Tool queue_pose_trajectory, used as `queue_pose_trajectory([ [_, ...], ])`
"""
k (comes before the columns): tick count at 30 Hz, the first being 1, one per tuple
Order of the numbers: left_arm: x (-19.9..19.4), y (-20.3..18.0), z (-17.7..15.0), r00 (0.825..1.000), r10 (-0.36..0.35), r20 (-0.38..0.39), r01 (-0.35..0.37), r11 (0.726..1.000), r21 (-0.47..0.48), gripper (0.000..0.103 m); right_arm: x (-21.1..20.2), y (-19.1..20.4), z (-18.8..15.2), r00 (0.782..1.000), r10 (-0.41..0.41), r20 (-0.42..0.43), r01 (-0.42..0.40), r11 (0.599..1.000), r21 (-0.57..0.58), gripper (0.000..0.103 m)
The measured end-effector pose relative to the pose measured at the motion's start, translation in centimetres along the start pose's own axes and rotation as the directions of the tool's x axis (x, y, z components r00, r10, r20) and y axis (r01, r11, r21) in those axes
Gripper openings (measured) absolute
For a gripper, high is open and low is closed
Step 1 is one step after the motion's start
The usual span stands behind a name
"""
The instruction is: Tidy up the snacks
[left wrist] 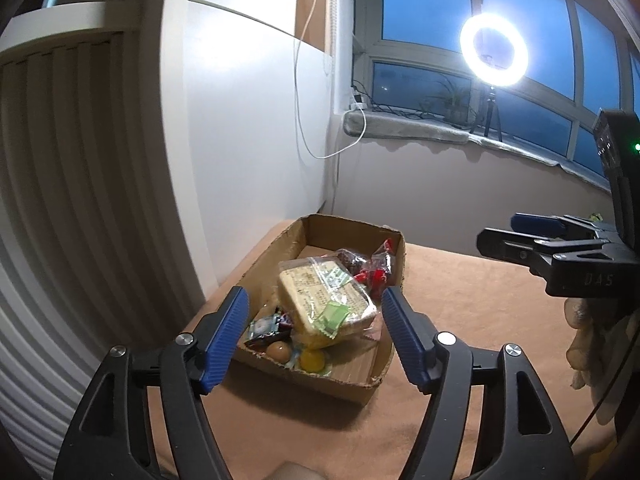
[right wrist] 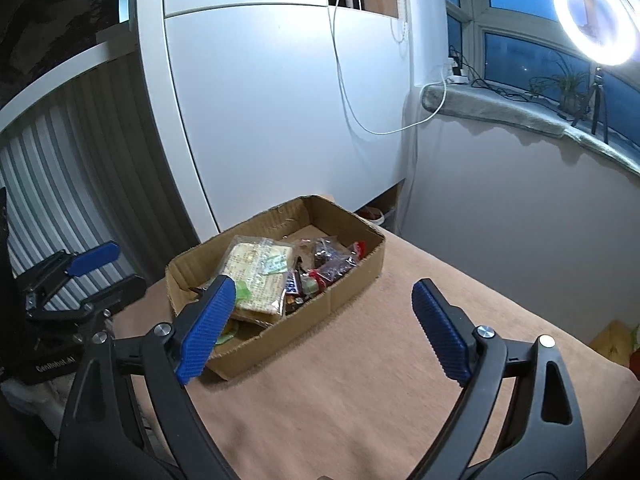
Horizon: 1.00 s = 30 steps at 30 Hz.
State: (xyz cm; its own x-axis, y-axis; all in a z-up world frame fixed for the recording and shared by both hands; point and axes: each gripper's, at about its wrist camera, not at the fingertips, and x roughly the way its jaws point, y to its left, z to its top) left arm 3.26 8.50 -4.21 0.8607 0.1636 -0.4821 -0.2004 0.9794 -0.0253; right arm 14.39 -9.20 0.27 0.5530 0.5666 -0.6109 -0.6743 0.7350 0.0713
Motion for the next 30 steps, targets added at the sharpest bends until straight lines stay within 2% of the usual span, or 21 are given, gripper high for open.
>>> queue_pose_trajectory([
  [2, -0.2, 0.1, -0.1, 1.0, 0.011, -0.001, -0.011, 1.0, -0.003, 0.074, -0.1, 0.0, -0.3, 1.0, -0.009, -0.002, 0.009, 1.0, -0.001, 0.092],
  [10, -0.6, 0.2, -0.3, 1.0, 0.028, 0.003, -0.027, 1.0, -0.007, 0.074, -0.8, -0.5, -0.9, 1.0, -0.026, -0.002, 0.026, 1.0, 0.005, 0.093],
  [30, -0.8, -0.2, -0.3, 1.0, 0.024, 0.004, -0.024, 1.0, -0.001, 0.074, -1.0, -0.8, -1.3, 0.999, -0.031, -0.008, 0.031, 0.999, 0.013, 0.093],
])
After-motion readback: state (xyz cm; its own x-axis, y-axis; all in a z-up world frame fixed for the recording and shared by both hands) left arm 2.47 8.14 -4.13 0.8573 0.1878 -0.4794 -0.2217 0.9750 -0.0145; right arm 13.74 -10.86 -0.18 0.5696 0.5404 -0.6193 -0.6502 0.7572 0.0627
